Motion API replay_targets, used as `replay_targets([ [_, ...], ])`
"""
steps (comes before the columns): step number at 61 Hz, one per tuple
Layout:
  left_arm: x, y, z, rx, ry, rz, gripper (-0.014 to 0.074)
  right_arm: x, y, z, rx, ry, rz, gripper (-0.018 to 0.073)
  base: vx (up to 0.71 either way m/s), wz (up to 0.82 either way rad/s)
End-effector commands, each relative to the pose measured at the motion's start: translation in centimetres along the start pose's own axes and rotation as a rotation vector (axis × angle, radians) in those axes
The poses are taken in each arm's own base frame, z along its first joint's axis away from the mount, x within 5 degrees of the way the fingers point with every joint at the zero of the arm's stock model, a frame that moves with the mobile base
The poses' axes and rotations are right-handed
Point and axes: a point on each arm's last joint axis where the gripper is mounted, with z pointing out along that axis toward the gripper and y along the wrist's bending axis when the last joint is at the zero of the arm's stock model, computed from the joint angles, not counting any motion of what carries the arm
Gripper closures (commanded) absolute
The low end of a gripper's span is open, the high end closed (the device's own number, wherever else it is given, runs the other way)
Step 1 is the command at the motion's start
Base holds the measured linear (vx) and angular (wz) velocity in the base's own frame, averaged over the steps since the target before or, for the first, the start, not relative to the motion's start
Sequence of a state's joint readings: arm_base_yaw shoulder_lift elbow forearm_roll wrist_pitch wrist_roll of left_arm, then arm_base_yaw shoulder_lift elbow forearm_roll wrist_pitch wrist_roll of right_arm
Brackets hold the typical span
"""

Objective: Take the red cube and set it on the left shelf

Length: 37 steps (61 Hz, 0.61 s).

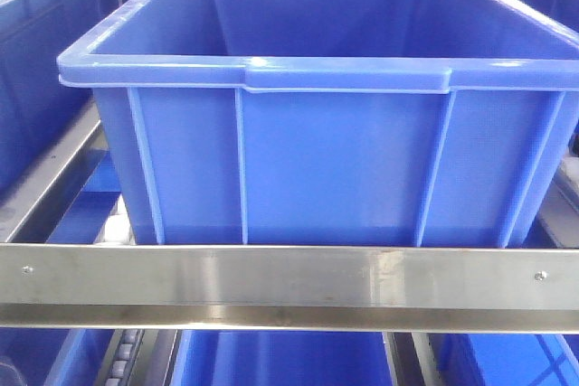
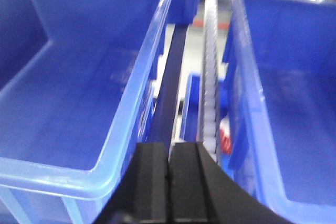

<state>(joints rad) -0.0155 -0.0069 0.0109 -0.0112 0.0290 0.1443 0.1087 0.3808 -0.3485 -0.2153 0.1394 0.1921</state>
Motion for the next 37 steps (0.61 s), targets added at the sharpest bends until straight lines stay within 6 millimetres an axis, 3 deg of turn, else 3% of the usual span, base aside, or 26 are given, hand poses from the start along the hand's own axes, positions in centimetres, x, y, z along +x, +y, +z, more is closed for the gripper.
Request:
replay_targets([
  [1, -0.02, -0.02, 0.1, -0.004, -0.06, -0.005, 0.0491, -1.31, 0.06, -1.08, -0.008, -0.158, -0.017, 0.0501, 0.0, 0.0],
  [37, -0.02, -0.02, 0.1, -0.004, -0.06, -0.005, 0.0491, -0.77, 0.06, -1.5, -0.007, -0.166, -0.017, 0.0501, 0.0, 0.0],
])
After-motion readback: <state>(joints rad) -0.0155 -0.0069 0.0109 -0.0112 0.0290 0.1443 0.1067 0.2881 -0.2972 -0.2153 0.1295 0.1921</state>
